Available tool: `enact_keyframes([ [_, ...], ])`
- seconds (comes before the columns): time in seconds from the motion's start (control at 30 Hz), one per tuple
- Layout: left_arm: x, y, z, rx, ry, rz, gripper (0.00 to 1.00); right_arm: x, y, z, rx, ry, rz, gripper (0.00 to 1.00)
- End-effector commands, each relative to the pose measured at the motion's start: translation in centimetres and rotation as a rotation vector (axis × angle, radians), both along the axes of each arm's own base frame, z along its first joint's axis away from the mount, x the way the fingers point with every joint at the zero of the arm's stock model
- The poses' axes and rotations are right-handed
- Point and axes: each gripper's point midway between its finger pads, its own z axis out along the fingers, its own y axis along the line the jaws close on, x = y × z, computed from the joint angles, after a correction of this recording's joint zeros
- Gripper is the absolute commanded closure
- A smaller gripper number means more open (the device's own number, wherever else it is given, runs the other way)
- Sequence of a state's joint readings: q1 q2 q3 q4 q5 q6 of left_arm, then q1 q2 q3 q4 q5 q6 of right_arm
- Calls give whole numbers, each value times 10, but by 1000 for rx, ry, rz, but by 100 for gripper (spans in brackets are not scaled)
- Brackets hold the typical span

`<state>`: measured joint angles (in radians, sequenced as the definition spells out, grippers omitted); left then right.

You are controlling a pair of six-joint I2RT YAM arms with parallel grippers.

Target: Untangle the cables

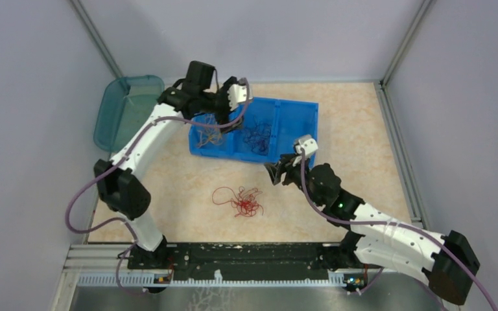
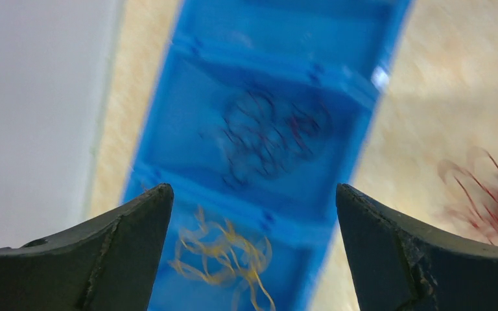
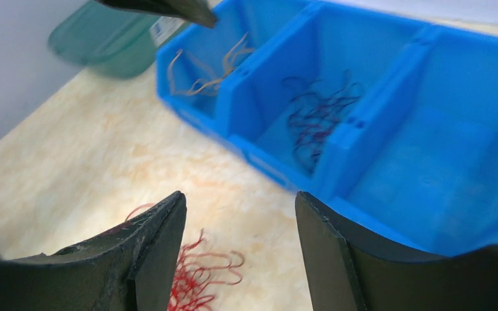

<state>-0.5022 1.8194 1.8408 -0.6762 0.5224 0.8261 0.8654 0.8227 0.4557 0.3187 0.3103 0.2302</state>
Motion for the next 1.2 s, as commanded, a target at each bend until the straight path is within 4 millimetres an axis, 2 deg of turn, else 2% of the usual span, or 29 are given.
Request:
enact_keyframes([
  [0.0, -98, 46, -39, 99, 184, -179, 1, -23, 40, -1, -42, 57, 253, 36],
  [0.1, -149, 70, -80, 157, 303, -217, 4, -25, 38, -5, -23, 77, 249, 36],
  [0.13, -165, 77, -99, 176, 361, -218, 5, -25, 37, -3, -10, 73, 242, 36],
  [0.2, -183, 87, -122, 197, 423, -203, 9, -25, 36, -1, 3, 69, 235, 36],
  [0.3, -196, 94, -145, 217, 490, -190, 13, -24, 36, 1, 6, 74, 229, 36],
  [0.53, -204, 100, -191, 279, 629, -174, 19, -21, 32, 4, 15, 74, 200, 37],
  [0.73, -202, 102, -218, 309, 663, -154, 22, -20, 26, 9, 18, 59, 176, 37],
  [0.87, -202, 104, -230, 326, 687, -142, 28, -19, 25, 10, 20, 55, 170, 37],
  [1.1, -204, 101, -238, 343, 687, -113, 42, -18, 26, 8, 23, 55, 167, 39],
  [1.17, -194, 97, -237, 346, 626, -99, 45, -18, 26, 7, 22, 54, 167, 39],
])
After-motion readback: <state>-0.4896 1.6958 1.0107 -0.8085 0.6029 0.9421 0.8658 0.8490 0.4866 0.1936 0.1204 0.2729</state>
